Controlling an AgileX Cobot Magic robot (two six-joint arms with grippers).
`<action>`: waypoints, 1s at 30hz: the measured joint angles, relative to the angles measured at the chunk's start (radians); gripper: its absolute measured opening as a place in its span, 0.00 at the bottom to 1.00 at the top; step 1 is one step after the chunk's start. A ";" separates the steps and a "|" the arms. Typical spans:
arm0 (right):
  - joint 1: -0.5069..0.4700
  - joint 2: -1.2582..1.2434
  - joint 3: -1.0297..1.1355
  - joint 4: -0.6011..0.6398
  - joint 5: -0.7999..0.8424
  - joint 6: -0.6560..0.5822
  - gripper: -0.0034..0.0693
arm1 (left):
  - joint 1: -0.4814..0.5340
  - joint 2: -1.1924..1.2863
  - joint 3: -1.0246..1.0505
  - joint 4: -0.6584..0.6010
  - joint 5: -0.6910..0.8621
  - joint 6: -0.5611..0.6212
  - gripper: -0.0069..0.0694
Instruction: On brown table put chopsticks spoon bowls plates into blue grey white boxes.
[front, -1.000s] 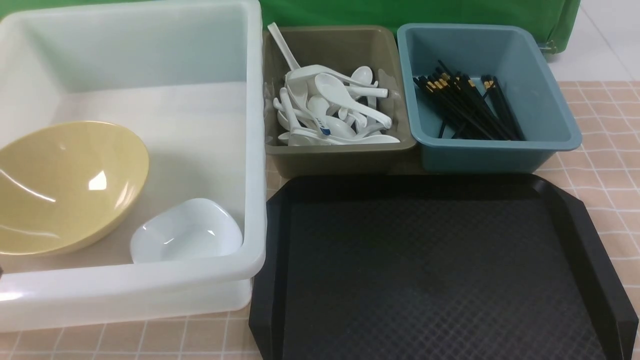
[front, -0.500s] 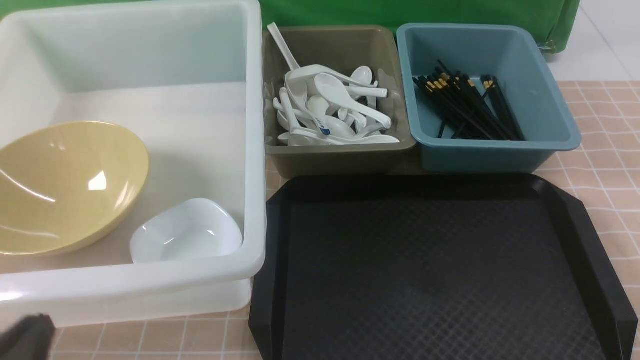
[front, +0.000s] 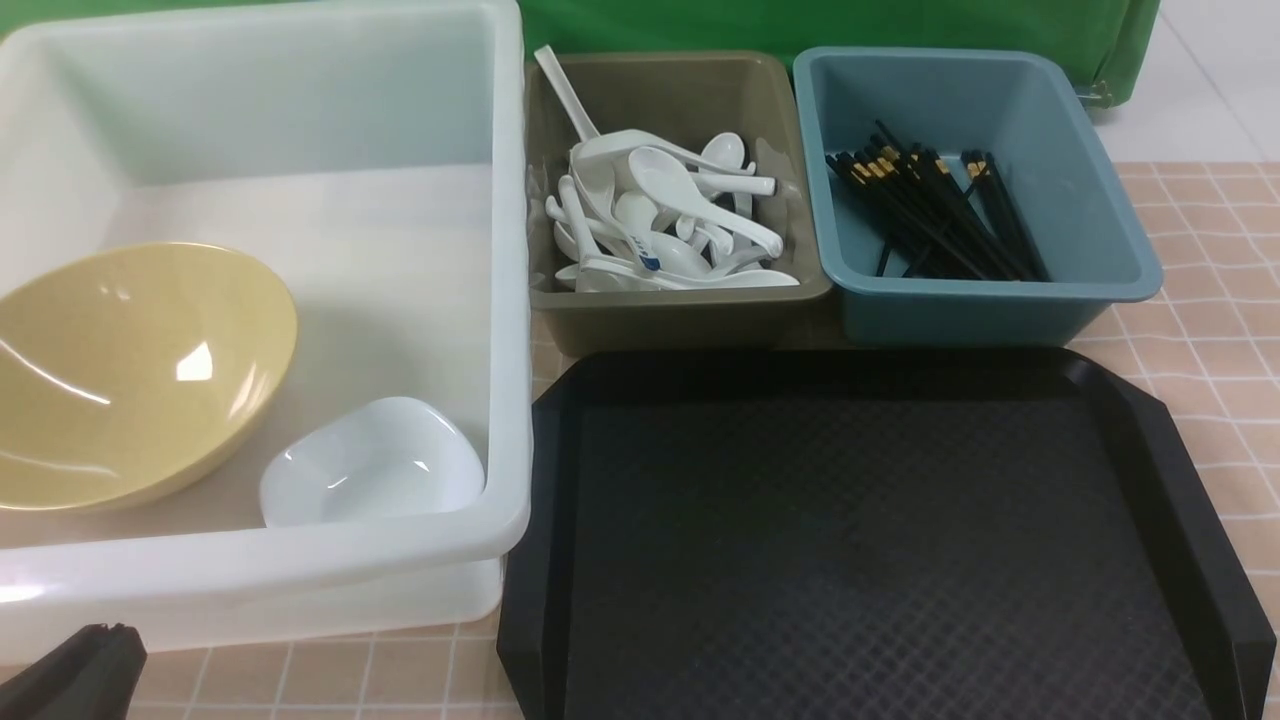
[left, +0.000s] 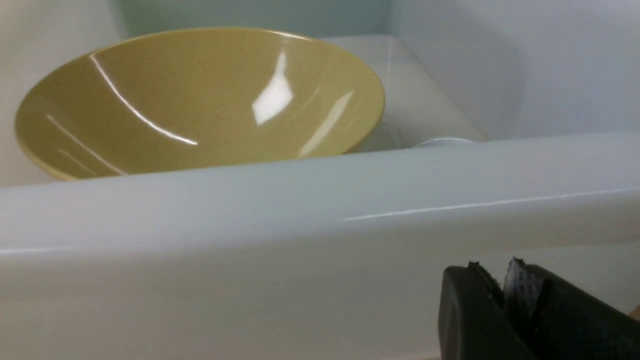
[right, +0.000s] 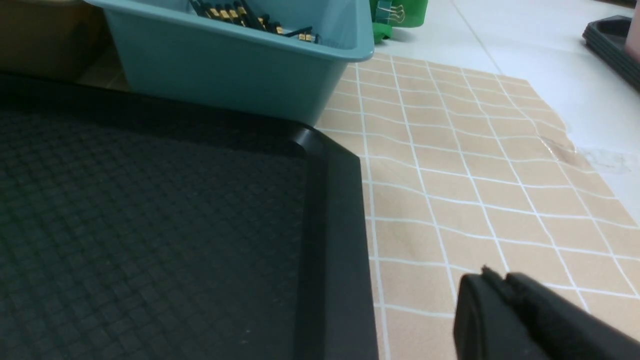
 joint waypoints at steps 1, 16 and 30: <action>0.000 0.000 0.000 0.000 0.000 0.000 0.17 | 0.001 0.000 0.000 0.006 0.000 -0.014 0.17; 0.000 0.000 0.000 0.000 0.000 0.000 0.18 | 0.006 0.000 0.000 0.023 0.004 -0.203 0.09; 0.000 0.000 0.000 0.000 0.000 0.000 0.20 | 0.006 0.000 0.000 0.023 0.007 -0.203 0.09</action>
